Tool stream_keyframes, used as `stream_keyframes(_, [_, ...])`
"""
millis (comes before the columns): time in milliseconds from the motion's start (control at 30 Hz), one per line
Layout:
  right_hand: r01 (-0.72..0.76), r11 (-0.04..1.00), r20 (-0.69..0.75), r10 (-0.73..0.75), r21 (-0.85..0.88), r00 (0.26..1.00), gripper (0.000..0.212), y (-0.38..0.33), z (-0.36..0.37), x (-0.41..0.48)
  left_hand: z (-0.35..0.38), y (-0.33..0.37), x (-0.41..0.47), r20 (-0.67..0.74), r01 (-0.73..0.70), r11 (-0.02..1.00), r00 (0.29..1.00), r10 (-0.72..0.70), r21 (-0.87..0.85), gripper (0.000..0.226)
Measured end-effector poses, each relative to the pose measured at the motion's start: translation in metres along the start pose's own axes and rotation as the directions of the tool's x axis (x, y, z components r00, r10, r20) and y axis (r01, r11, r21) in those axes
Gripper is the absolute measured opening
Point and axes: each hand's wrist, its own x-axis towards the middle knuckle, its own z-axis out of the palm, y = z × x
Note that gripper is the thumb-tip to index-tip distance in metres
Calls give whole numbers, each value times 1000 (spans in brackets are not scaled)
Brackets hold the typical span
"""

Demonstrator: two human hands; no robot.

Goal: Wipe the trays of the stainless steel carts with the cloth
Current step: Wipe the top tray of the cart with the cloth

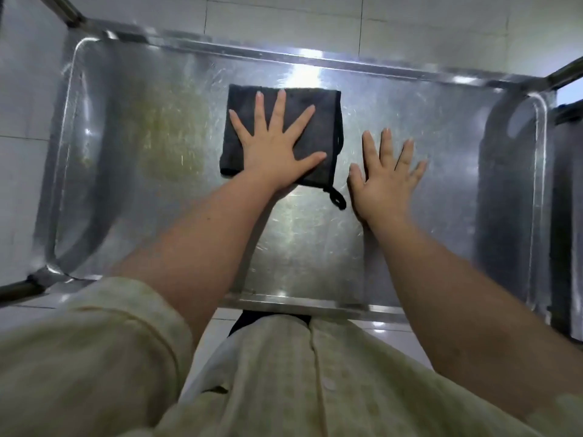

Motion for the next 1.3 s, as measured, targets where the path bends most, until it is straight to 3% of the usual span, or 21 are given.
stream_keyframes(133, [9,999,-10,-8,47,1000,59,1,-7,-2,30,12,-110,12,-70,997,997,71,-32,86])
stream_keyframes(267, [146,962,-32,-143,231,989,58,12,-18,-18,54,6,-178,14,-67,998,998,67,5,85])
stream_keyframes(333, [162,955,-35,-158,248,987,59,20,-13,-49,54,4,-179,7,-63,998,998,63,-1,85])
stream_keyframes(500, [10,999,131,-17,49,991,57,42,19,-131,56,21,-176,-42,-5,1000,999,5,-18,88])
stream_keyframes(767, [-4,1000,76,5,-18,997,59,40,29,-137,66,87,-200,-20,-20,1000,1000,20,0,92])
stream_keyframes(900, [3,999,66,-6,35,998,56,39,27,-136,61,28,-201,-28,-22,1000,999,22,5,92])
stream_keyframes(1033, [3,1000,63,-5,30,998,55,37,30,-138,50,-53,-201,-2,108,994,994,-108,22,94])
stream_keyframes(1133, [-37,999,63,36,20,997,56,31,30,-136,48,-58,-192,13,122,992,992,-123,39,95])
stream_keyframes(1300, [143,987,59,-147,70,987,57,-5,31,-140,55,8,-188,7,-5,1000,1000,4,28,94])
